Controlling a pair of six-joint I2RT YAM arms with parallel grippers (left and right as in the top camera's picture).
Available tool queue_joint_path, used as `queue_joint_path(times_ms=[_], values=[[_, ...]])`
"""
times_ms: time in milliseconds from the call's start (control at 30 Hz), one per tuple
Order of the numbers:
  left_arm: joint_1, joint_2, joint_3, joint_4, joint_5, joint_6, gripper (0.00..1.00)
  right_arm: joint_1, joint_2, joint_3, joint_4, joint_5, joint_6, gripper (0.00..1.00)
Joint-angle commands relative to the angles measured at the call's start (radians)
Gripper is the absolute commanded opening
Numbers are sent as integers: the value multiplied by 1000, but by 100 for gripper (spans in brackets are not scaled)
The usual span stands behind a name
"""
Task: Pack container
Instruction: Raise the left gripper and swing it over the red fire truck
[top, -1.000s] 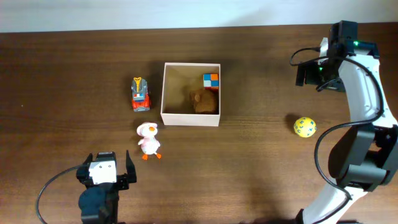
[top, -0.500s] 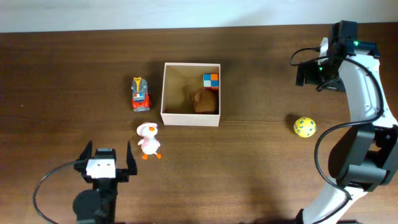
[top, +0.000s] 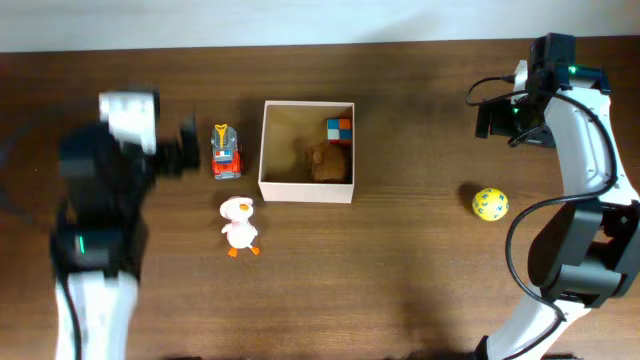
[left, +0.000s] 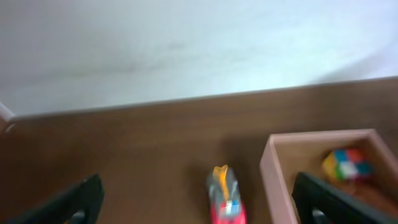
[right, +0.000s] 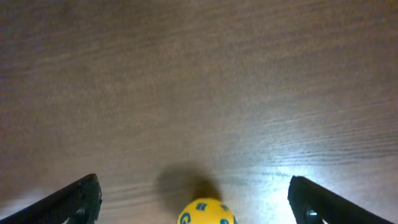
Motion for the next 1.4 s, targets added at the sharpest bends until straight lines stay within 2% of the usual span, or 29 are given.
queue_joint_path(times_ms=[0,100,367,567,700,867,1000,1200,1367], values=[[5,166,176,-22,94,13,99,5,-22,19,0,-5,-6,99],[5,269,244,-14,106,13,99,5,-22,19,0,-5,-6,99],[4,408,248,45,131,11,99,5,-22,19,0,-4,-6,99],[3,514,248,41,162,-145,99,5,-22,19,0,-5,-6,99],[3,578,248,21,200,-167,99,5,-22,19,0,-5,-6,99],[-19,652,248,-22,192,-151,99,5,-22,19,0,-5,-6,99],[-50,702,248,-23,191,-40,99,5,-22,19,0,-5,-6,99],[-88,769,248,-42,36,-10,99,5,-22,19,0,-5,-6,99],[-90,794,248,-68,-79,-71,99,5,-22,19,0,-5,-6,99]])
